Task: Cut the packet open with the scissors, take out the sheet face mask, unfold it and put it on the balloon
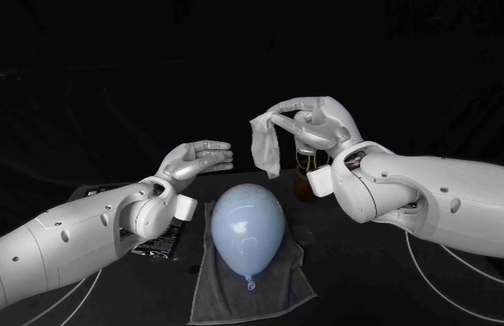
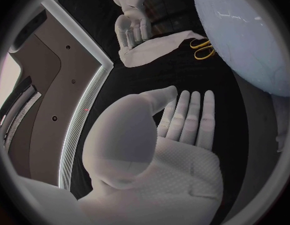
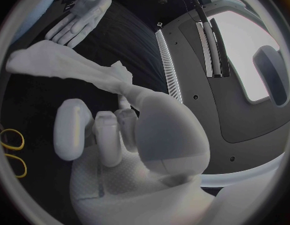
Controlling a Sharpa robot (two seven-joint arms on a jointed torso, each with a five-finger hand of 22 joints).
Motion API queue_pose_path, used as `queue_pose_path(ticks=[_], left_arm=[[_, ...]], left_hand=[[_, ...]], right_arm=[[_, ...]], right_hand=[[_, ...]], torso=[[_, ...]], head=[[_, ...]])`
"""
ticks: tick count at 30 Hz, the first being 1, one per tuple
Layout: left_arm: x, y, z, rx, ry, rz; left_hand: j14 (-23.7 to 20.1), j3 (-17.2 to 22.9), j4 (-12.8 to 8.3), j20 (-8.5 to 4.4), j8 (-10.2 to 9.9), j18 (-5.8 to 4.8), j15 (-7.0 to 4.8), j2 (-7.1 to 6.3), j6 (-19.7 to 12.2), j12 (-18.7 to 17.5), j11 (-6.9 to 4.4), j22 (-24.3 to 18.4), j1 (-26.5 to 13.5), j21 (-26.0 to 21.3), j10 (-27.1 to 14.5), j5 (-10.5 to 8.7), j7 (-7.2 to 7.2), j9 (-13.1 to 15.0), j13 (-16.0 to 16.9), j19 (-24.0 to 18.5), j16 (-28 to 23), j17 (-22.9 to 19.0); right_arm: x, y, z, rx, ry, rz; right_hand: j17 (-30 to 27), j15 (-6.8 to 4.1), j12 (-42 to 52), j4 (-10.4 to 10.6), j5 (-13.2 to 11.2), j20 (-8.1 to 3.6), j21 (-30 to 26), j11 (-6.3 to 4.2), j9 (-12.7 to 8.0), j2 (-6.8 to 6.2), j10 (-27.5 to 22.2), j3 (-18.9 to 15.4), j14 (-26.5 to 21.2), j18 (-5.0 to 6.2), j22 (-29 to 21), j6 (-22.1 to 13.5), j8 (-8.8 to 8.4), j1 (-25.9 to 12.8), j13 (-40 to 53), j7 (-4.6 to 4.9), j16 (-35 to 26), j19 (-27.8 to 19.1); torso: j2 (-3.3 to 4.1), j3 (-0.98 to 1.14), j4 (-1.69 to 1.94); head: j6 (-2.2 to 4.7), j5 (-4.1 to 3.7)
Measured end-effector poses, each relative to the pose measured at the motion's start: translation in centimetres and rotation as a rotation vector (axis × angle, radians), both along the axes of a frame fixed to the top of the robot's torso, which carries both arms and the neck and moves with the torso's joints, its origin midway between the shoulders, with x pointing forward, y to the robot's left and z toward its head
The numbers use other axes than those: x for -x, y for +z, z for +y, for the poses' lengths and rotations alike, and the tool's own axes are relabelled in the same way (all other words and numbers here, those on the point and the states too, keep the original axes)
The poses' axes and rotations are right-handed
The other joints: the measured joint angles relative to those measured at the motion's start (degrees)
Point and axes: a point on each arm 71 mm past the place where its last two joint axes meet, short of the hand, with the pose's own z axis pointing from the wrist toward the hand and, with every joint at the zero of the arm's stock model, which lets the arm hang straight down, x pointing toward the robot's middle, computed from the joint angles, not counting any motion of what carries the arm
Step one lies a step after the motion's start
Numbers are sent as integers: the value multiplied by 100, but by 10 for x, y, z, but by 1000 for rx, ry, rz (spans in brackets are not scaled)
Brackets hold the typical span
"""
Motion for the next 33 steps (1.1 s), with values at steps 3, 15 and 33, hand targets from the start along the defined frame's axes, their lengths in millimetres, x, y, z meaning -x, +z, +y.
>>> queue_pose_path(ticks=[3,15,33], left_arm=[[-2,0,-2,-21,-11,-18],[9,-11,-37,-128,-230,-74],[26,-28,-59,-221,-413,-84]], left_hand=[[-882,-209,-8,9,-94,-165,86,-204,-229,-38,17,-86,-204,-170,-338,0,-32,-37,0,-685,-127,-315],[-2028,-1108,36,-5,-336,-295,241,-343,-890,-11,-38,-146,-343,-248,-960,0,-123,-105,10,-1868,-175,-807],[-1302,-1355,-110,6,55,-23,108,2,-297,272,-44,-145,2,-248,-388,0,-66,52,32,-1981,-26,-677]], right_arm=[[0,2,3,-5,6,-1],[1,5,14,-26,29,4],[-5,10,29,-42,47,-7]], right_hand=[[0,0,0,0,1,0,0,0,1,-7,0,0,0,0,0,-3,0,-7,0,-4,-1,0],[-1,1,-1,0,1,1,0,0,4,-7,0,0,0,-1,-4,14,-11,-6,-4,15,-16,-1],[-4,8,-22,19,-3,-7,0,0,6,-7,0,18,-8,-1,-1,4,5,-7,0,23,0,7]], torso=[[-13,3,1],[-115,-7,-3],[-266,-49,1]], head=[[24,5],[95,26],[119,63]])
